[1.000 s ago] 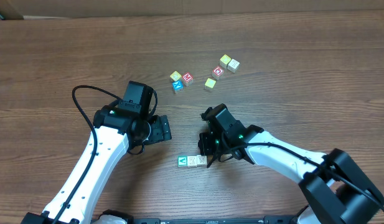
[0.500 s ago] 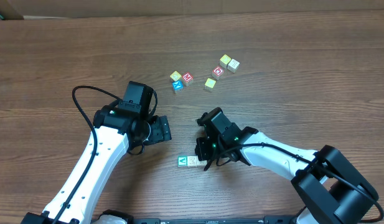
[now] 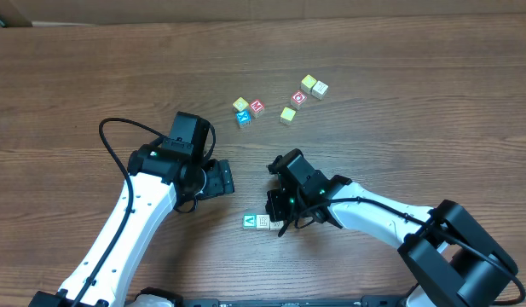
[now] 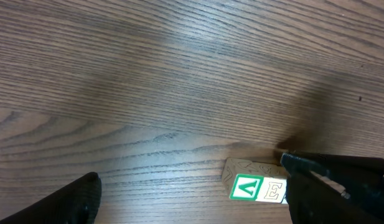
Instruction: Flip 3 blocks
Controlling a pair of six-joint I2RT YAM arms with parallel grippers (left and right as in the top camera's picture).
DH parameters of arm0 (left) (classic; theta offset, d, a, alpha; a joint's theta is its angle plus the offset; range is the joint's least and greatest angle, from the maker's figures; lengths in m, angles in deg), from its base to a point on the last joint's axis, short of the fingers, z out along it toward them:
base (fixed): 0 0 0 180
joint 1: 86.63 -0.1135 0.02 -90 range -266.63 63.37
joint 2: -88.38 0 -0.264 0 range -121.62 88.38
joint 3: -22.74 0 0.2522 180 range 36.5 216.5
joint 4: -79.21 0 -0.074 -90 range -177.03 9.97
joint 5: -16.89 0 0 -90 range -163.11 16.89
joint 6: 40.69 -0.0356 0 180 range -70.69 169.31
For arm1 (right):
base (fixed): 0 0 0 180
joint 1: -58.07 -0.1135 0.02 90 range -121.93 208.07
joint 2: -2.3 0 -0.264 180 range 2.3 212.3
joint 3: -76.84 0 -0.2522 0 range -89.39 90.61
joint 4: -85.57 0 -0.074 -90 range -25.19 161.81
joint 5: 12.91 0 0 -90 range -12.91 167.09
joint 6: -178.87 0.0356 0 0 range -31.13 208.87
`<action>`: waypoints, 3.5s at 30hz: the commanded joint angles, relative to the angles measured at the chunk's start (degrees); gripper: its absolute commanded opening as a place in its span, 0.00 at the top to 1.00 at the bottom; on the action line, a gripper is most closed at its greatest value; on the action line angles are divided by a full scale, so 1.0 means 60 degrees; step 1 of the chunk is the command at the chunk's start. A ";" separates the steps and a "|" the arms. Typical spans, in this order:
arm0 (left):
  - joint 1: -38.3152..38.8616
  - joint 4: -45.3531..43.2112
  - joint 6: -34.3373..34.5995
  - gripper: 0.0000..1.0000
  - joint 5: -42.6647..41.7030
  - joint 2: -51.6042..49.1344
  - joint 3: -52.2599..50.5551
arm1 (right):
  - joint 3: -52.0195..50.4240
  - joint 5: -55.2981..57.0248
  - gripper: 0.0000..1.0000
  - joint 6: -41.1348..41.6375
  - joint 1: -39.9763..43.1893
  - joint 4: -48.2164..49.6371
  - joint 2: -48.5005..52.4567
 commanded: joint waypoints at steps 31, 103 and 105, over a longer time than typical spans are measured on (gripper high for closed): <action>0.0710 -0.0073 -0.2116 0.96 -0.0259 0.0109 -0.1060 | 0.2718 0.0437 0.96 -0.2663 0.2430 -0.7129 -0.0080; 0.0969 -0.2874 -0.2120 0.96 -0.1519 0.0047 -0.3421 | 0.1373 0.1953 0.96 0.2208 -0.0954 -0.4732 -0.0069; 0.0976 -0.2871 -0.2033 0.96 -0.1566 0.0044 -0.3421 | 0.1373 0.1927 0.96 0.2204 -0.0954 -0.4696 -0.0069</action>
